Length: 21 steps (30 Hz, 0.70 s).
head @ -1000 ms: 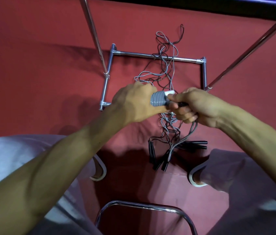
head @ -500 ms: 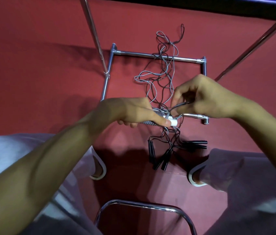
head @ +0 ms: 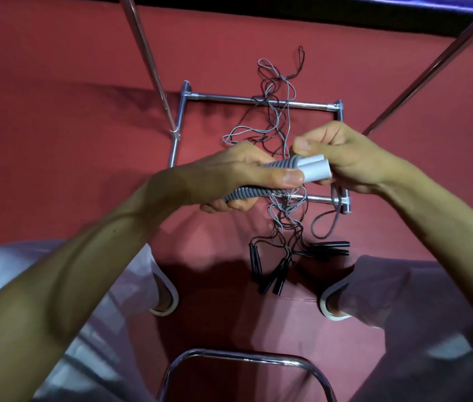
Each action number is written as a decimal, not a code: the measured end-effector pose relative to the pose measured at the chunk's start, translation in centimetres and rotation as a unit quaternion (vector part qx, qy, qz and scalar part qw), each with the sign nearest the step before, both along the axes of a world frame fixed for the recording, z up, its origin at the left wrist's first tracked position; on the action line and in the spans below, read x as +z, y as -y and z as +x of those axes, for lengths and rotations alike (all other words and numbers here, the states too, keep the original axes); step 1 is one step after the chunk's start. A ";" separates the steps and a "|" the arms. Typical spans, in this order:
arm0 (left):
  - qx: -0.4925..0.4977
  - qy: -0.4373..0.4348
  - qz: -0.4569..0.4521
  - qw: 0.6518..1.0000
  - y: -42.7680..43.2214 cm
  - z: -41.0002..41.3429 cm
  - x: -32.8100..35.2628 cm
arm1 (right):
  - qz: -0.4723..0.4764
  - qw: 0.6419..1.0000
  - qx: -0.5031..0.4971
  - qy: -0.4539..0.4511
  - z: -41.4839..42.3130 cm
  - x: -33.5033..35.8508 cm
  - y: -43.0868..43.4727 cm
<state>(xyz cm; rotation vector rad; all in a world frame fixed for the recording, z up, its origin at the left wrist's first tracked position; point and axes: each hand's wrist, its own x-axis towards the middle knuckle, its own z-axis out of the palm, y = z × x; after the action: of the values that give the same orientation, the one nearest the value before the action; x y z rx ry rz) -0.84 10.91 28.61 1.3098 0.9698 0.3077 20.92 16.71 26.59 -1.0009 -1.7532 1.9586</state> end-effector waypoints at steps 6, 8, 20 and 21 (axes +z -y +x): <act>0.068 0.027 0.070 0.995 0.2 0.1 0.1 | 0.018 0.995 -0.100 0.006 -2.0 -1.3 1.5; 0.085 -0.021 0.147 0.985 0.0 0.3 -0.5 | 0.007 0.989 -0.148 0.011 -2.6 -2.3 2.3; 0.113 -0.299 0.403 0.857 1.5 0.2 -1.8 | -0.204 0.956 -0.198 0.067 -2.4 -3.1 3.4; 0.100 -0.299 0.407 0.857 1.6 0.1 -1.7 | -0.208 0.956 -0.193 0.077 -2.4 -3.2 3.6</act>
<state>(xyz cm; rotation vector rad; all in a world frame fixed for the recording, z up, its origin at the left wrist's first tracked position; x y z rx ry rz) -0.77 9.27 26.86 2.1591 1.6064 0.5217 18.49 13.13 23.35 -1.5384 -1.1063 2.0639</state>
